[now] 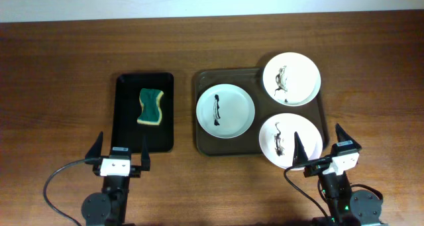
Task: Clean dirty plates on tray and stack at the side
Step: 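Move left gripper to the green sponge, right gripper to the left plate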
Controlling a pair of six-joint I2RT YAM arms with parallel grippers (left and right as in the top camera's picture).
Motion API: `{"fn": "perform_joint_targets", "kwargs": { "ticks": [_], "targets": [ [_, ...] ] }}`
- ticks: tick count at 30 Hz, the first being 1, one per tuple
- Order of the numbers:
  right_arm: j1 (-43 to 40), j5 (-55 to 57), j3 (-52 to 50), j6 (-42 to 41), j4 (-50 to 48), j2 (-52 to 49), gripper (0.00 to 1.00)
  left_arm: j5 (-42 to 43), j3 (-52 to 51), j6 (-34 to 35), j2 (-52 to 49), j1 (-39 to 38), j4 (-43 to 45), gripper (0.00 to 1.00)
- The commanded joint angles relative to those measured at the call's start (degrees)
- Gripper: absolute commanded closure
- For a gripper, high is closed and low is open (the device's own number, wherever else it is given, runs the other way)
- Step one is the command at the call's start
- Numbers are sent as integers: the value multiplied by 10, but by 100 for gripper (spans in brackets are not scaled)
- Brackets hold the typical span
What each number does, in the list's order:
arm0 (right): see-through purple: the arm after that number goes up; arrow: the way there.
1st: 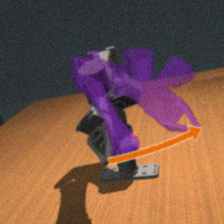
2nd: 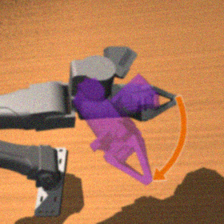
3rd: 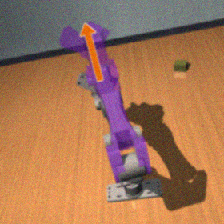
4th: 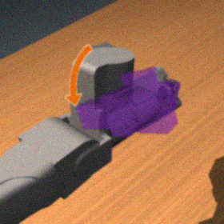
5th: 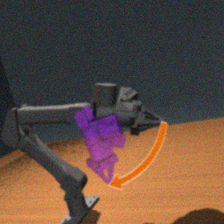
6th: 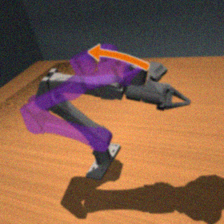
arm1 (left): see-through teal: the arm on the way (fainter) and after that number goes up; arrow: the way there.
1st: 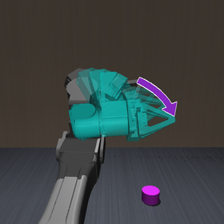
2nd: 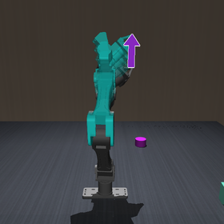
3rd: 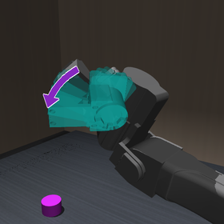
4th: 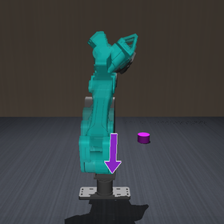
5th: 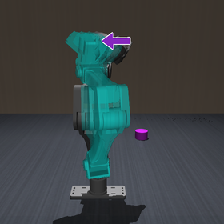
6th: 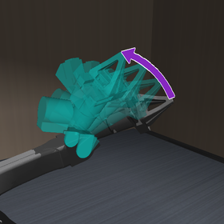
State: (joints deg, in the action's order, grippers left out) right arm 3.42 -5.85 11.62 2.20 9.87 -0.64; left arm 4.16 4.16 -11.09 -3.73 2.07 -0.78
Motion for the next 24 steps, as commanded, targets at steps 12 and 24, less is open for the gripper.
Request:
{"fn": "perform_joint_targets", "kwargs": {
  "ticks": [12, 24],
  "targets": [
    [4, -106, 401, 6, 215, -437, 1, 91, 474, 29, -478, 1, -275, 1],
    [4, -257, 734, -55, 419, -905, 1, 156, 841, 29, -878, 1, -529, 0]
  ]
}}
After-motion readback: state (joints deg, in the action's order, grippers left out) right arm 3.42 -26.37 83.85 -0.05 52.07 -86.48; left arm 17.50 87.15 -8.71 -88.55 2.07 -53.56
